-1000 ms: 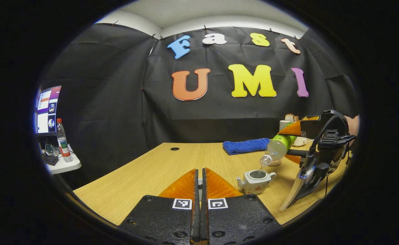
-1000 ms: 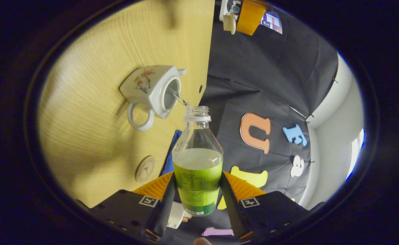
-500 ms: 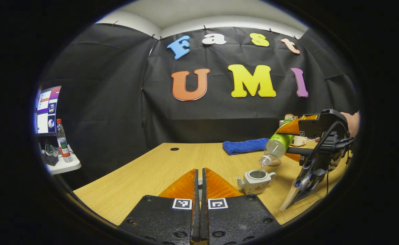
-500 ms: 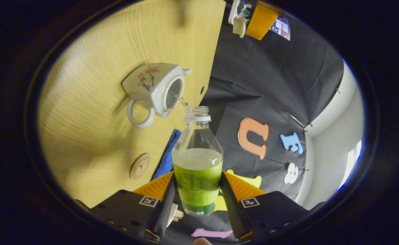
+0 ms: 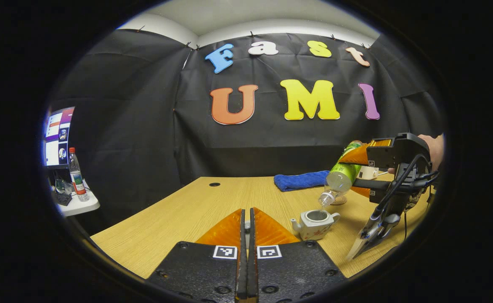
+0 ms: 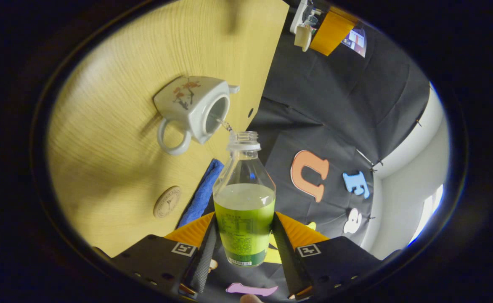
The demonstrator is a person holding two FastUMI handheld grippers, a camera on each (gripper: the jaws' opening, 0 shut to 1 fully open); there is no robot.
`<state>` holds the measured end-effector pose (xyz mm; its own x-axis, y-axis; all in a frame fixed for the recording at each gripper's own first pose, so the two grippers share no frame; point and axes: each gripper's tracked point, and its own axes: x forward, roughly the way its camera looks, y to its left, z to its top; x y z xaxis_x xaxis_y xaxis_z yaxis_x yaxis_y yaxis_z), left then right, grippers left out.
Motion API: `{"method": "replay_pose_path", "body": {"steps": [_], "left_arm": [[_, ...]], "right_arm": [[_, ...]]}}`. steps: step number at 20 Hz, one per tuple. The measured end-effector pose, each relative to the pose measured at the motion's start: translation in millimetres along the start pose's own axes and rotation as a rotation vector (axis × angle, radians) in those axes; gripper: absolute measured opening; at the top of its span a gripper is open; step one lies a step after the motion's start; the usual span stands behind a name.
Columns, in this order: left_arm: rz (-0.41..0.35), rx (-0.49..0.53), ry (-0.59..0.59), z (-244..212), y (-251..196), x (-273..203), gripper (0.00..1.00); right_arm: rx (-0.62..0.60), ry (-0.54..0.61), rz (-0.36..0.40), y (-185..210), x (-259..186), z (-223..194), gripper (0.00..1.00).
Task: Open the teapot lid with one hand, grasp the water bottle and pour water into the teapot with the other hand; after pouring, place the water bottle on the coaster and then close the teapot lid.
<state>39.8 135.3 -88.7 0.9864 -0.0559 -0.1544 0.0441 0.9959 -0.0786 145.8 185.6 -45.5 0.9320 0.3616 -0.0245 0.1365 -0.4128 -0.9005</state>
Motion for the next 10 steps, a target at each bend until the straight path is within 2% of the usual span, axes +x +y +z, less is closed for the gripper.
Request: {"method": "replay_pose_path", "body": {"steps": [10], "left_arm": [[-0.001,0.004,-0.005,0.8,0.7,-2.5,0.03]], "right_arm": [[-0.042,-0.013,-0.019,-1.2,0.8,1.3,0.72]]}}
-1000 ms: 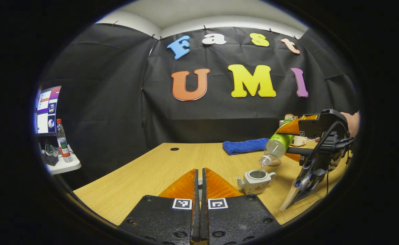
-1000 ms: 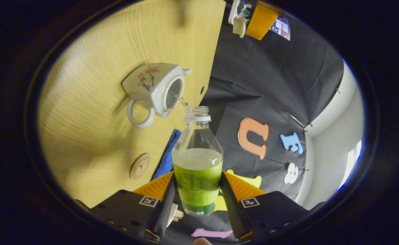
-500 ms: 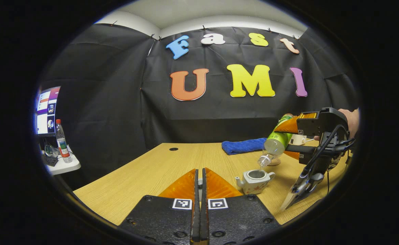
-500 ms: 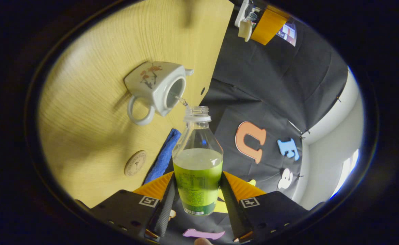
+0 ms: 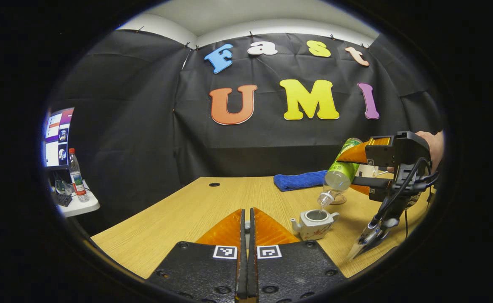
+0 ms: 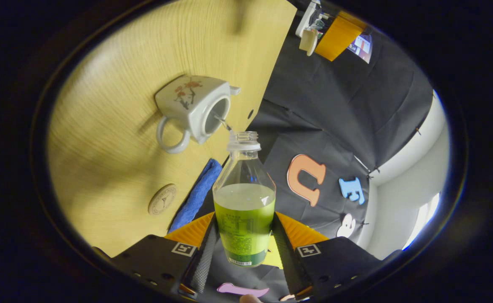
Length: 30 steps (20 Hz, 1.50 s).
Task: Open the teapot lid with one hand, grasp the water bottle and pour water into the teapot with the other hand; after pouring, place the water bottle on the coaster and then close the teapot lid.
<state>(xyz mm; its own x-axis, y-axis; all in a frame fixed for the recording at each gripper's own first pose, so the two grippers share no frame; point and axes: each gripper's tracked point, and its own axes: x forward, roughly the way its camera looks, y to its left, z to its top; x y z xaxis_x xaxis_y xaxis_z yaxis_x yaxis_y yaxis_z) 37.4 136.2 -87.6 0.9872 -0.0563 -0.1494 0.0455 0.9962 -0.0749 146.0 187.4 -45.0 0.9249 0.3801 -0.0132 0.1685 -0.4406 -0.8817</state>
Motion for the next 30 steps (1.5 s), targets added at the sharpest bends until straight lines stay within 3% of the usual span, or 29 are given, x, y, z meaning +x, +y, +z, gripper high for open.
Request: {"method": "replay_pose_path", "body": {"steps": [11,19,30], "left_arm": [[0.008,0.011,-0.008,3,2,-1,0.03],[0.034,0.002,-0.030,12,12,-4,0.03],[0.063,0.011,-0.036,22,20,-9,0.03]], "right_arm": [[-0.010,-0.014,-0.005,-1,1,1,0.72],[0.061,-0.020,0.008,0,3,1,0.72],[0.341,-0.038,0.107,16,2,5,0.72]]}}
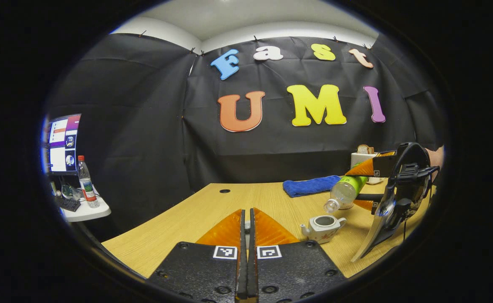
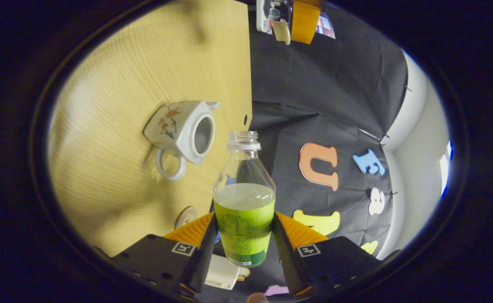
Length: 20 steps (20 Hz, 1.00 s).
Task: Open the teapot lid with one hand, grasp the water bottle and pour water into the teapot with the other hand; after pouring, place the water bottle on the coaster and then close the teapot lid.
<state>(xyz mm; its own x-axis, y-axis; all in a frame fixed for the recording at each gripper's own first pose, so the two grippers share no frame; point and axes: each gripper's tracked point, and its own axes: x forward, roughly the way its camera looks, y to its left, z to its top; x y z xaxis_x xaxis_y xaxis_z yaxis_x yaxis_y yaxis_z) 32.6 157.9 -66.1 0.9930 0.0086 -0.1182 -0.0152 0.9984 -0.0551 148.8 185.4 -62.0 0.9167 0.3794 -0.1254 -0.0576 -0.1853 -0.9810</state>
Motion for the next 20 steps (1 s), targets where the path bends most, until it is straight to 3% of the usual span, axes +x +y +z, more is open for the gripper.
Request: {"method": "replay_pose_path", "body": {"steps": [6,16,20], "left_arm": [[-0.012,-0.017,0.000,10,-7,-4,0.03],[-0.069,-0.028,-0.005,23,-35,-3,0.03],[-0.087,-0.046,-0.007,27,-43,-3,0.03]], "right_arm": [[0.306,-0.010,0.018,-7,-9,-5,0.72],[1.076,-0.041,0.043,-46,-14,-28,0.71],[1.308,-0.040,0.032,-54,2,-48,0.72]]}}
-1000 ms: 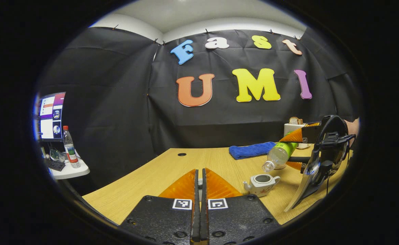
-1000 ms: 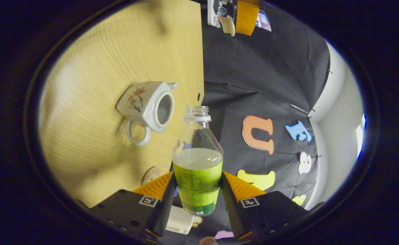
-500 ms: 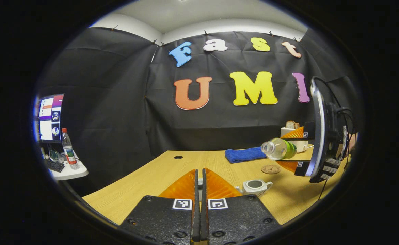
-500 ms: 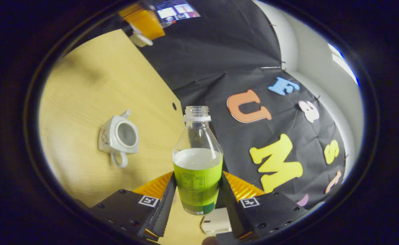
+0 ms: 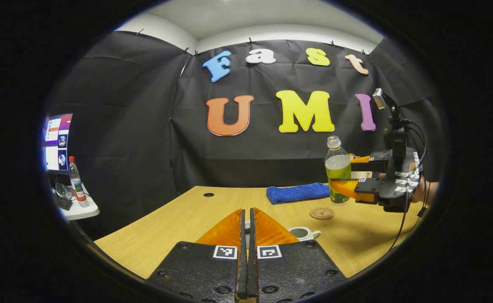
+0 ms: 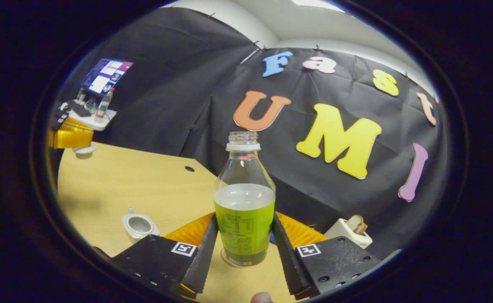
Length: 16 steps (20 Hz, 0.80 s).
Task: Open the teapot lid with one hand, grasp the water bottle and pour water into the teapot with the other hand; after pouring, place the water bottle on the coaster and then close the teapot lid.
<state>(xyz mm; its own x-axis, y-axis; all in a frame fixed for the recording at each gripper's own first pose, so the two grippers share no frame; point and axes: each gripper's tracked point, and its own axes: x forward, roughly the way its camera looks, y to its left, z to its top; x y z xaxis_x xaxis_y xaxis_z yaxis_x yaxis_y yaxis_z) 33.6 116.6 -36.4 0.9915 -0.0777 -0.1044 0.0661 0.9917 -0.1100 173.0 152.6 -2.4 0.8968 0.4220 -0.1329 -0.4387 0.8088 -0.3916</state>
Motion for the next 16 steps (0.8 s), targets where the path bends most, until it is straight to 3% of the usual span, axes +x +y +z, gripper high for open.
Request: {"method": "replay_pose_path", "body": {"steps": [4,8,16], "left_arm": [[-0.005,0.021,0.009,-5,-4,-2,0.03],[-0.011,0.021,-0.001,-2,-7,-1,0.03],[-0.009,0.034,0.008,-9,-5,7,0.03]], "right_arm": [[0.195,-0.027,-0.025,-29,28,-7,0.72],[0.336,0.010,0.000,-33,55,-32,0.72],[0.401,0.094,-0.002,-28,84,-76,0.71]]}}
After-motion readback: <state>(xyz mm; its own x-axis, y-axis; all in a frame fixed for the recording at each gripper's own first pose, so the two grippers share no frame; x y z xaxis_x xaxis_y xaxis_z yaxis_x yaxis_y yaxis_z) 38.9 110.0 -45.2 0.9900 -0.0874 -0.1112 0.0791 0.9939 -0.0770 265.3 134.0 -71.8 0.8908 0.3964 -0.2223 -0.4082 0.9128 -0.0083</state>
